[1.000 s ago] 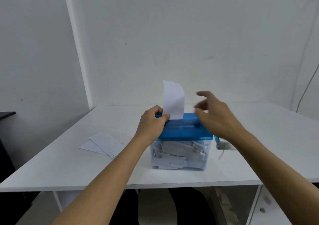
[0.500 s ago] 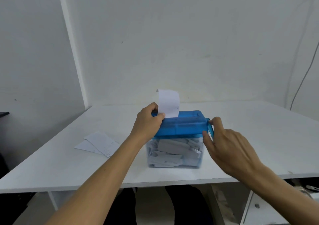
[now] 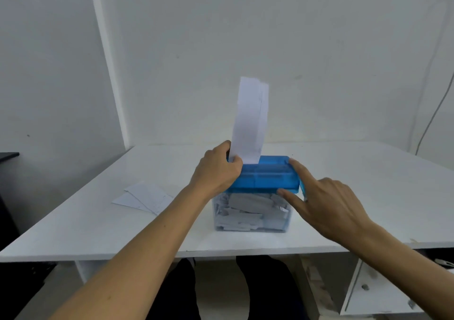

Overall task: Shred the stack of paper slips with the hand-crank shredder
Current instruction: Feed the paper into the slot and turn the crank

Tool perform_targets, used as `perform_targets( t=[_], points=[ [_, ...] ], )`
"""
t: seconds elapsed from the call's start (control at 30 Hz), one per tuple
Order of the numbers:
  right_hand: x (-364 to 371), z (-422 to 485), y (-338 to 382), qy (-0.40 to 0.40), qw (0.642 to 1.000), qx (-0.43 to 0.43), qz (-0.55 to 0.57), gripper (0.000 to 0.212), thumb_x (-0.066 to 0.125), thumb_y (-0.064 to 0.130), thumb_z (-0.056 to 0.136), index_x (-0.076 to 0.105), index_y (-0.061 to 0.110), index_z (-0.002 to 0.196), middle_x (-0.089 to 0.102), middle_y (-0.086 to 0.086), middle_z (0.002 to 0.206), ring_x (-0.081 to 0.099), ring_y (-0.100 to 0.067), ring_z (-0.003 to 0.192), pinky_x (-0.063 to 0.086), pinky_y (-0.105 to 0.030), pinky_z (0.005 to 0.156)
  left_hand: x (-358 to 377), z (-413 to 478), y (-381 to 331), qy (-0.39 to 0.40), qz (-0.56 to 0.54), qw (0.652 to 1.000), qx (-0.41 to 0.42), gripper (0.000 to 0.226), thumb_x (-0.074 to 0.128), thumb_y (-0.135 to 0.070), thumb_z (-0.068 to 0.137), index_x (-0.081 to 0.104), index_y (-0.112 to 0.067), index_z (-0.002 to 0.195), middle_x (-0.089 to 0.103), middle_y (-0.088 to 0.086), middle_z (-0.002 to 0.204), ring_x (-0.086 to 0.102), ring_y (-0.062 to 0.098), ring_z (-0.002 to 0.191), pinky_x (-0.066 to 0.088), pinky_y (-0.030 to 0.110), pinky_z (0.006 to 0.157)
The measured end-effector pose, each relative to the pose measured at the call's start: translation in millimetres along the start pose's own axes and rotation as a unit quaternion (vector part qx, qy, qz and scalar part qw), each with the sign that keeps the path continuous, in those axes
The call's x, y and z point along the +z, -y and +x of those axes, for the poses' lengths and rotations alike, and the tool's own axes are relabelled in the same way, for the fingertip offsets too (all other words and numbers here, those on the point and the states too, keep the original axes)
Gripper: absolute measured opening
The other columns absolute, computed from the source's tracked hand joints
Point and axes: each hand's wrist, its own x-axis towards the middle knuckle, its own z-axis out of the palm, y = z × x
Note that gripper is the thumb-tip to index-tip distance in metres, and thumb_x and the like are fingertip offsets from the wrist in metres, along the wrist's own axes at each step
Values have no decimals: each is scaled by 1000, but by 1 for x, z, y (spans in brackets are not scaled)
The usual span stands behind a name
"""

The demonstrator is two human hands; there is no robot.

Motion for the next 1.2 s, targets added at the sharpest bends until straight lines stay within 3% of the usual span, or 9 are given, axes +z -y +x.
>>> perform_targets(
  t=[0.23,0.4,0.53,0.67,0.83,0.97,1.07,1.13,1.2],
  points=[
    [-29,30,-11,84,995,-49,1,78,62,70,83,46,27,146,57,7,82,58,-15,74,51,-29,70,3,-3,-2,-14,51,998,24,22,43,-25,101,54,-18,119,60,0,138,59,22,96,60,35,77],
    [-52,71,-24,161,982,-23,100,53,62,63,88,79,14,102,42,5,50,35,-14,46,31,-19,45,5,-2,1,-13,32,999,14,17,44,-23,98,56,-14,108,67,2,114,62,24,94,60,42,79],
    [-44,96,-30,120,977,28,175,47,54,46,99,75,18,67,48,3,49,34,-15,47,32,-23,47,4,-1,-2,-6,35,999,19,16,45,-21,97,57,-15,106,66,4,101,62,24,89,56,39,69],
    [-29,112,-33,90,975,83,186,36,51,30,96,73,19,70,70,-5,77,51,-18,56,44,-33,58,6,3,1,-14,40,999,18,14,48,-22,97,51,-11,90,61,9,83,59,28,76,42,35,58],
    [-14,145,-36,164,970,87,155,28,42,22,100,64,9,88,63,-8,97,68,-26,76,57,-33,55,8,5,3,-17,23,999,19,21,49,-22,97,46,-14,79,55,8,70,48,22,60,37,32,56],
    [31,151,-37,258,903,160,305,30,47,31,105,53,10,83,56,-9,87,56,-22,73,53,-34,62,12,5,5,-13,19,1000,14,18,55,-36,97,52,-20,90,65,-1,85,62,18,76,57,42,69],
    [75,104,-35,306,812,238,436,31,47,15,105,53,13,74,58,-4,73,52,-14,61,53,-27,62,10,2,2,0,-5,1000,2,48,64,-73,77,53,-30,95,66,-15,98,63,9,87,57,36,72],
    [95,81,-38,254,797,272,475,23,48,10,99,55,9,78,61,-11,76,52,-18,60,47,-30,62,9,0,-1,10,7,1000,-2,65,62,-87,63,52,-33,98,63,-17,100,61,6,89,56,34,72],
    [90,66,-38,140,841,295,431,18,52,8,95,59,4,79,64,-13,76,55,-19,60,46,-29,58,7,-1,-3,12,11,1000,-6,74,60,-92,57,52,-34,101,63,-17,103,62,8,92,58,37,76]
  ],
)
